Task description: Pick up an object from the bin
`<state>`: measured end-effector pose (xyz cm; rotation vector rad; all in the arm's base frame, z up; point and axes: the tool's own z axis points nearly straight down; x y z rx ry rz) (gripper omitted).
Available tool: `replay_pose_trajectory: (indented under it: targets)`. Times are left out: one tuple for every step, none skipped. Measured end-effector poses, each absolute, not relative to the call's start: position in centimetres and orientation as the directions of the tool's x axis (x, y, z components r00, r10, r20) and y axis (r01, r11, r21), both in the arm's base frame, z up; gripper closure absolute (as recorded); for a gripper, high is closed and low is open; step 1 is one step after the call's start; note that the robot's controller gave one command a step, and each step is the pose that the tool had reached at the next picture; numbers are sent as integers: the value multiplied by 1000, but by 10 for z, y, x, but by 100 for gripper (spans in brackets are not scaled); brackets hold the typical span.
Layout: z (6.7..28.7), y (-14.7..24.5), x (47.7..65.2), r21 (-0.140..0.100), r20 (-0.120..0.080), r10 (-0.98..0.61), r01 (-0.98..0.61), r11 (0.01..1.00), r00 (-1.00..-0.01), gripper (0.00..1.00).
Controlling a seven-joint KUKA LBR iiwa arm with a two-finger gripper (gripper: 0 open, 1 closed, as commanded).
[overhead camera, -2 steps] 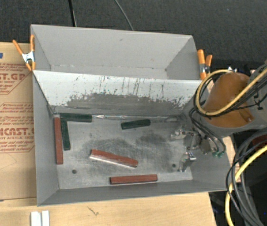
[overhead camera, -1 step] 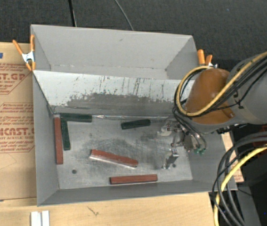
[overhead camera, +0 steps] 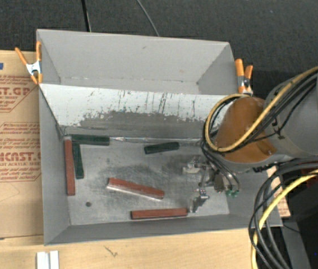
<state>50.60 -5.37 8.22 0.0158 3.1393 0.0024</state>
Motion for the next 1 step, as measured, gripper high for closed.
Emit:
replay_pose_trajectory:
  targets:
    - [76,10,520,1,-6,25,25,1000,-1000,100]
